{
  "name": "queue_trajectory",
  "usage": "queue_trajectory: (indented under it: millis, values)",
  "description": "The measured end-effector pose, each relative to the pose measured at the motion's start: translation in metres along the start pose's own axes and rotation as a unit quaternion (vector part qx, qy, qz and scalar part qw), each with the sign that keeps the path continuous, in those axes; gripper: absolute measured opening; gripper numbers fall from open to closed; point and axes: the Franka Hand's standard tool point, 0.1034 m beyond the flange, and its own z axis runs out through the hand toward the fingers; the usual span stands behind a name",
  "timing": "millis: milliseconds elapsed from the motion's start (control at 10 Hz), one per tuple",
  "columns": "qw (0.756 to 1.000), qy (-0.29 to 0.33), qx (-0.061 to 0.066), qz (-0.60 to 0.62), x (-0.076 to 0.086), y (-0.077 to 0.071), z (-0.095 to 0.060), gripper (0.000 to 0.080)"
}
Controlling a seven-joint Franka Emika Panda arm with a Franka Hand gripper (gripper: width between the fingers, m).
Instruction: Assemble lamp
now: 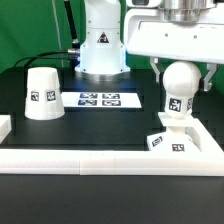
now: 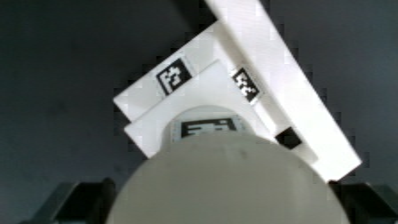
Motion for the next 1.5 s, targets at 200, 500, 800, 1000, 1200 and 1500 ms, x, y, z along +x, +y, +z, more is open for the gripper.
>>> queue_trajectory:
  millis: [200, 500, 800, 1000, 1200, 1500]
  values:
    - [0.996, -0.009, 0.007, 0.094, -0.001, -0.0008, 0.0001, 0.058]
    - [0.993, -0.013, 0.009, 0.119, -0.0026, -0.0022, 0.0003, 0.059]
    - [0.999, -0.012, 0.009, 0.049, -0.0024, -0.0009, 0.0011, 0.0695]
    - [0.998, -0.011, 0.008, -0.059, -0.0047, -0.0021, 0.0016, 0.0698]
    - [0.991, -0.011, 0.008, -0.137, -0.0072, -0.0047, 0.0005, 0.0699]
    - [0.971, -0.011, 0.009, -0.24, -0.0066, -0.0038, 0.0011, 0.0699]
